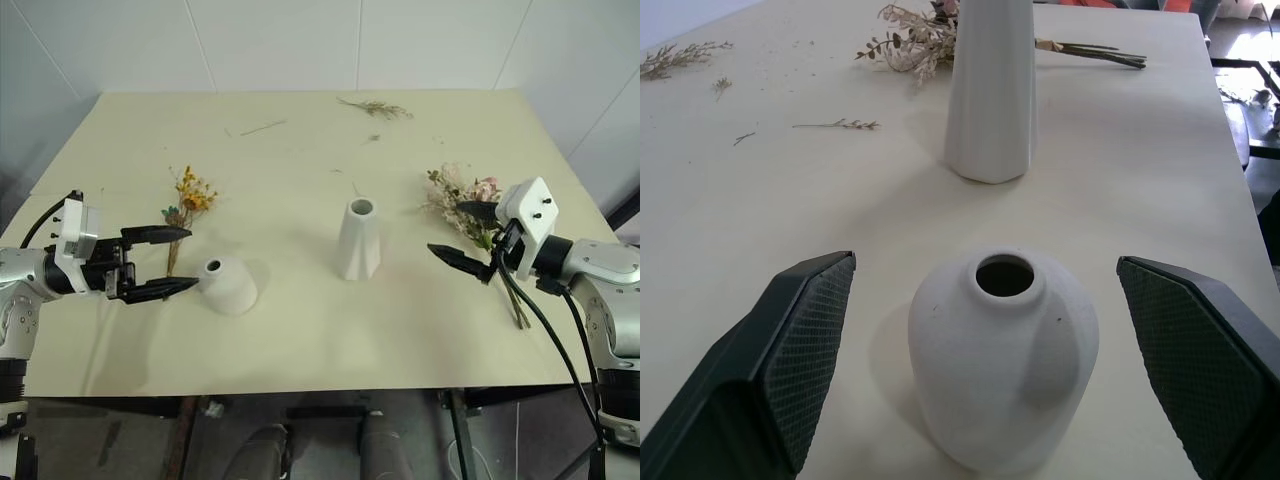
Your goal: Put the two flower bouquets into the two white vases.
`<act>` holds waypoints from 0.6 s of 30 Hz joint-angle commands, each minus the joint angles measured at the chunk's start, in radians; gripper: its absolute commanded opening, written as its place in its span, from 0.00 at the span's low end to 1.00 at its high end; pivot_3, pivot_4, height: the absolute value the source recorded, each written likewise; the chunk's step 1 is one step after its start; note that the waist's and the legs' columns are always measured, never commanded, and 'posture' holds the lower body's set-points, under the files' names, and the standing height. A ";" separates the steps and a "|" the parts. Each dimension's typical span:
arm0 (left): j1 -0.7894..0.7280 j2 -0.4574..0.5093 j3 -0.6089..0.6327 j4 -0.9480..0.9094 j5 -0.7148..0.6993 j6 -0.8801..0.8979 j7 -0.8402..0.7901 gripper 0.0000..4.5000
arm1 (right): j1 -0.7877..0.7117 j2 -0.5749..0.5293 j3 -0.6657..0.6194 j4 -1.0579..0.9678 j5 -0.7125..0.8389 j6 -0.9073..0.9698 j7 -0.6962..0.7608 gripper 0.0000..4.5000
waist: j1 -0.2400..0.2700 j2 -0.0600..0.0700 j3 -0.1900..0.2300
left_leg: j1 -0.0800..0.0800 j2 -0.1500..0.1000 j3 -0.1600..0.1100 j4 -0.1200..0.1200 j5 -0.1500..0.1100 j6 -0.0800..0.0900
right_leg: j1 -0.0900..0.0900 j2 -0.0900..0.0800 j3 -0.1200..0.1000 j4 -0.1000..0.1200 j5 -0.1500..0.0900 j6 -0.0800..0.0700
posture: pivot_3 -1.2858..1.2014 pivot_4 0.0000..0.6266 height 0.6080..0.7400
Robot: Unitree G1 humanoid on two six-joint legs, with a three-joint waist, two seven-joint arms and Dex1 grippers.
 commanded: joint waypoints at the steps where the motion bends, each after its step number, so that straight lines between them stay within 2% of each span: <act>1: 0.003 0.014 0.038 -0.050 -0.030 0.015 0.018 1.00 | -0.053 -0.001 0.000 0.020 -0.007 -0.029 0.010 0.99 | -0.002 0.000 0.000 | 0.000 0.000 0.000 0.000 0.000 0.000 | 0.000 0.000 0.000 0.000 0.000 0.000 | 0.52 0.24 1.00; 4: 0.009 0.013 0.040 -0.064 -0.027 0.015 0.028 1.00 | -0.077 0.004 0.015 0.062 -0.020 -0.052 0.031 0.99 | -0.002 0.000 0.000 | 0.000 0.000 0.000 0.000 0.000 0.000 | 0.000 0.000 0.000 0.000 0.000 0.000 | 0.52 0.24 1.00; 10: -0.028 0.013 0.022 -0.078 -0.056 0.047 0.013 1.00 | -0.115 -0.051 0.011 0.087 -0.048 0.048 -0.006 0.99 | 0.000 0.000 0.000 | 0.000 0.000 0.000 0.000 0.000 0.000 | 0.000 0.000 0.000 -0.001 0.000 0.000 | 0.52 0.24 1.00; 16: -0.200 0.043 -0.051 -0.065 -0.055 0.103 -0.053 1.00 | -0.206 -0.235 0.133 0.096 -0.117 0.463 -0.034 0.99 | 0.002 0.001 0.001 | -0.001 0.000 0.000 0.001 0.000 0.000 | 0.000 0.000 -0.001 -0.001 0.001 0.000 | 0.52 0.24 1.00; 18: -0.243 0.061 -0.074 -0.048 -0.052 0.116 -0.091 1.00 | -0.238 -0.266 0.170 0.088 -0.136 0.549 -0.047 0.99 | 0.000 0.001 0.001 | -0.001 0.000 0.000 0.001 0.000 0.000 | 0.000 0.000 0.000 -0.002 0.001 0.000 | 0.52 0.24 1.00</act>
